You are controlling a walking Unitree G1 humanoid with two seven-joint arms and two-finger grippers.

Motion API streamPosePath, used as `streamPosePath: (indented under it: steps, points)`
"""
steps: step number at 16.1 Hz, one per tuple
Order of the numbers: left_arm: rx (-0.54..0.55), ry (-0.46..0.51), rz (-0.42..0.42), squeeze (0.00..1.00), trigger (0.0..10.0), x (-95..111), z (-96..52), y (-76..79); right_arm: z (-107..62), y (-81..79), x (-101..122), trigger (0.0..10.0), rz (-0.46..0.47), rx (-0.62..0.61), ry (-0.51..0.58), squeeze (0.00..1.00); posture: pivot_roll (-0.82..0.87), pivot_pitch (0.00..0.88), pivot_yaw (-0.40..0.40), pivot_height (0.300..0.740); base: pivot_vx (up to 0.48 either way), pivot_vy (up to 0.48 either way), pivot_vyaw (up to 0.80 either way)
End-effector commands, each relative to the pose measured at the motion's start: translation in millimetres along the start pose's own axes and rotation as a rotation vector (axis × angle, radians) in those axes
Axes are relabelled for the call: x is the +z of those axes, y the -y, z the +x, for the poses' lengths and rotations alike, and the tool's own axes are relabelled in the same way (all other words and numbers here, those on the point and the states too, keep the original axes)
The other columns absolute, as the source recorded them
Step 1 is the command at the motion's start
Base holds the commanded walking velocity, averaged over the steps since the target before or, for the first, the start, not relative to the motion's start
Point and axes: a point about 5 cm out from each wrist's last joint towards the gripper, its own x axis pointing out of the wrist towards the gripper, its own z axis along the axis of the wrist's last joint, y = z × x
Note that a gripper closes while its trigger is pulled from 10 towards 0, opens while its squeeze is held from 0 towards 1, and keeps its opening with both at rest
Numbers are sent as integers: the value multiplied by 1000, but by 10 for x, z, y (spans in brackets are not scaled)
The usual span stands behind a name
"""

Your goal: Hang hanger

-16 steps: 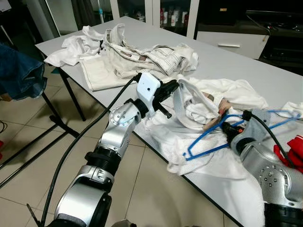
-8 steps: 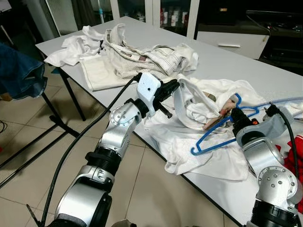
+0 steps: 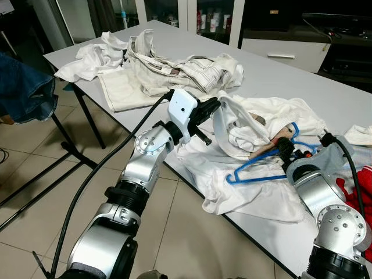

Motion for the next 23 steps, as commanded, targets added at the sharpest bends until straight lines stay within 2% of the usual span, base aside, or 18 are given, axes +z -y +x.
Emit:
streamPosePath:
  steps: [1,2,7,8,9,10,11,13,17,19,23]
  points:
    - [9,1,10,0,10000,23,11,-33,-47,-9,47,10000,-7,-9,12,400,-63,0,50,723,0,0,0]
    - [10,0,10,0,10000,21,11,-34,-67,-27,89,10000,-12,-9,28,0,-64,0,49,723,0,0,0]
    - [8,2,8,0,10000,20,16,-24,-111,-116,194,10000,-54,-12,61,0,-65,0,48,723,0,0,0]
    - [9,2,8,0,10000,20,17,-24,-96,-155,251,10000,-216,24,92,0,-64,0,48,723,0,0,0]
    - [10,2,8,0,10000,20,18,-24,-82,-177,275,10000,-299,46,104,0,-65,0,47,723,0,0,0]
    - [9,2,9,0,10000,20,18,-23,-35,-295,345,10000,-576,177,148,0,-65,0,48,723,0,0,0]
    - [8,2,11,0,10000,21,21,-20,-3,-347,397,10000,-796,277,180,0,-63,0,48,723,0,0,0]
    - [7,4,13,0,10000,26,22,-21,57,-308,506,10000,-986,358,190,0,-54,0,43,723,0,0,0]
    - [20,1,17,0,10000,18,-14,-49,220,-236,723,10000,-1111,398,175,0,-39,0,34,723,0,0,0]
    - [21,0,18,0,10000,15,-20,-51,319,-176,739,10000,-1126,436,125,0,-38,0,34,723,0,0,0]
    - [15,0,20,0,10000,25,-5,-42,436,-26,597,10000,-1126,562,-94,0,-34,0,37,723,0,0,0]
